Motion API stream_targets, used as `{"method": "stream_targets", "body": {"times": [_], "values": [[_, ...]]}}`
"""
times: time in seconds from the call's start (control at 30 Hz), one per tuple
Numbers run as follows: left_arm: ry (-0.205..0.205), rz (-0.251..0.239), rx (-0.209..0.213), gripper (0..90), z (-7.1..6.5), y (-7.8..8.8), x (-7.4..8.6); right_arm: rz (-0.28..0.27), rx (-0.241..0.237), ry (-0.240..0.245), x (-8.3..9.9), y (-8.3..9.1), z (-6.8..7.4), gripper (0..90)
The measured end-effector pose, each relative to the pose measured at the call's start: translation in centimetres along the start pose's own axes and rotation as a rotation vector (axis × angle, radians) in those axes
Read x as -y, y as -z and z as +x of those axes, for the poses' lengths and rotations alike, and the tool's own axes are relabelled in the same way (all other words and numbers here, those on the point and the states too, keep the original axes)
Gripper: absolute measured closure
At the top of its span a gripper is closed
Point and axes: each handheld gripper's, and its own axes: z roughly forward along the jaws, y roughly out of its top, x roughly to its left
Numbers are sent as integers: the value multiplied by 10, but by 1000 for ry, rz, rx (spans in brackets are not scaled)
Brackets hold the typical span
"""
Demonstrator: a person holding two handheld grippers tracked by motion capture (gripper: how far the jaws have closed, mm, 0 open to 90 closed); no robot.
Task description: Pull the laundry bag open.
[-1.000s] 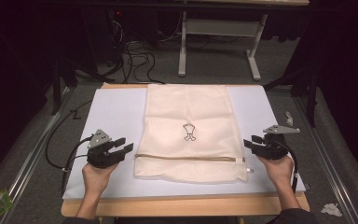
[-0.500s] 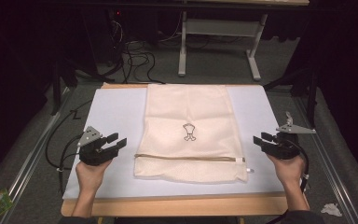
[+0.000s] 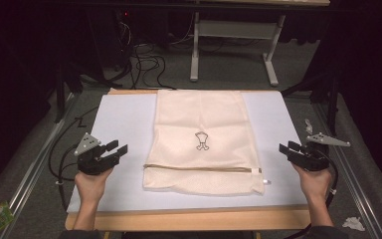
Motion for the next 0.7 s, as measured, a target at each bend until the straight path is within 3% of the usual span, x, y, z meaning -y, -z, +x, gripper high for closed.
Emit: {"method": "stream_targets", "body": {"times": [0.7], "values": [[69,15,-50,546,19,-10,12,-22,23,-62,17,-1,-19,559]]}}
